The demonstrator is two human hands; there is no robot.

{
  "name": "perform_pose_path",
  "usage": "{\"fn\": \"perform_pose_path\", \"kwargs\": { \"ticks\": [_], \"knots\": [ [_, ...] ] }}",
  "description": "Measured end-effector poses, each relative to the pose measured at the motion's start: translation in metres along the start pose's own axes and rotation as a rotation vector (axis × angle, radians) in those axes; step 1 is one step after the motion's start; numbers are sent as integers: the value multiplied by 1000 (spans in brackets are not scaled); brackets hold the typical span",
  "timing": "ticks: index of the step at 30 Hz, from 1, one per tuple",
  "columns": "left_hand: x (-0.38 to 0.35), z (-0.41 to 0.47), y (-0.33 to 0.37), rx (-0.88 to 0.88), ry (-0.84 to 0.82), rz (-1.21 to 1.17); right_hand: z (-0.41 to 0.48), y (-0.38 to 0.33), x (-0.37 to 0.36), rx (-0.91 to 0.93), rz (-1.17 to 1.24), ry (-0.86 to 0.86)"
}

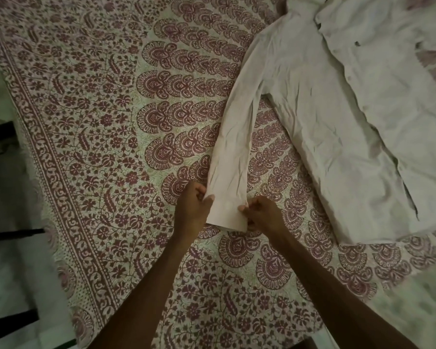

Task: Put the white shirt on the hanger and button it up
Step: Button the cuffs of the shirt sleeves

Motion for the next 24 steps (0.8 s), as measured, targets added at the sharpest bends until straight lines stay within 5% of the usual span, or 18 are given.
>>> {"fn": "perform_pose_path", "kwargs": {
  "ticks": [2,6,10,13,17,20,24],
  "knots": [
    [0,-4,-1,7,-75,-130,2,-4,0,-20,5,-8],
    [2,-8,7,351,-168,-574,1,-9,4,-77,159,-219],
    [3,-5,9,544,-368,-561,0,-8,9,-128,282,-320],
    [-5,0,13,461,-389,-435,-2,-6,10,-85,226,-175],
    [-7,2,32,6,-118,-22,-7,-2,17,144,15,244],
    [-15,-6,44,-75,-260,-42,-15,-18,21,83,224,86],
    [-24,-12,47,291,-273,-518,-22,-26,33,-87,316,-247]
  ]
}}
Point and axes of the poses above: each hand's wrist, its own z-axis towards the middle knuckle, its own x-axis out of the back of the hand, y = z × x, the point moved 1 cm from there along z, towards the middle knuckle, and after that the axes turned 6 degrees about -x, right-handed, at the moved point
